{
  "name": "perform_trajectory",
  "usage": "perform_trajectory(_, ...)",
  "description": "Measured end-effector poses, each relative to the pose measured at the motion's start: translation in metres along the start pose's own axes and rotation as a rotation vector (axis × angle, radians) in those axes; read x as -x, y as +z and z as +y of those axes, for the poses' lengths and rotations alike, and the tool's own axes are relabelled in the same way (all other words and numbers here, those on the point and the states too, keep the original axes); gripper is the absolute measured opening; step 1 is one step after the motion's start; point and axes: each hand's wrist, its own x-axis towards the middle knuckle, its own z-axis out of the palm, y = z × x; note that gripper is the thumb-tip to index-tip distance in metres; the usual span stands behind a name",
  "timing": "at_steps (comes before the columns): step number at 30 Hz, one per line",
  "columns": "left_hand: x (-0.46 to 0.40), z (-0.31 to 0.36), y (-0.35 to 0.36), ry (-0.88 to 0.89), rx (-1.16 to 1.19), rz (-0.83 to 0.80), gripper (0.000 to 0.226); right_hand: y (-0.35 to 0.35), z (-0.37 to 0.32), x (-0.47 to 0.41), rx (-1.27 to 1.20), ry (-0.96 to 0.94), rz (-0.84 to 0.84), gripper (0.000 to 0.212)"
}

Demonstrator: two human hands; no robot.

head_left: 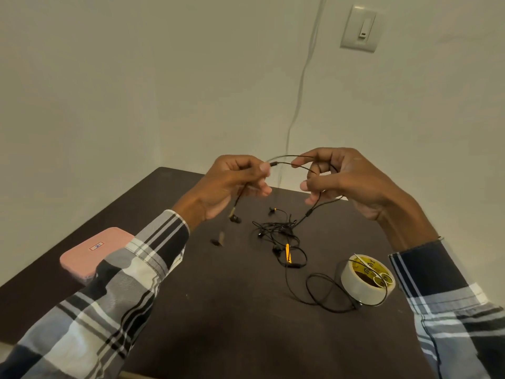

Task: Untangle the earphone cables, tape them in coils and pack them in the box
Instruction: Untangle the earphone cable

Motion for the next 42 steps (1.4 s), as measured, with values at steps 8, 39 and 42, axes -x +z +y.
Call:
perform_trajectory(8, 0.006, 0.006, -0.022, 0.051, 0.129, 0.211, 0.023, -0.009, 0.003, -0.003, -0.08, -0.035, 0.096, 0.052)
perform_trajectory(39, 0.057, -0.066, 0.004, -0.266, 0.126, -0.145, 0.025, -0.03, -0.032, -0.051, 0.166, -0.353, 0.397, 0.01)
perform_trajectory(42, 0.063, -0.055, 0.02, -0.204, 0.259, -0.219, 0.024, -0.029, -0.022, -0.065, 0.101, -0.329, 0.444, 0.01)
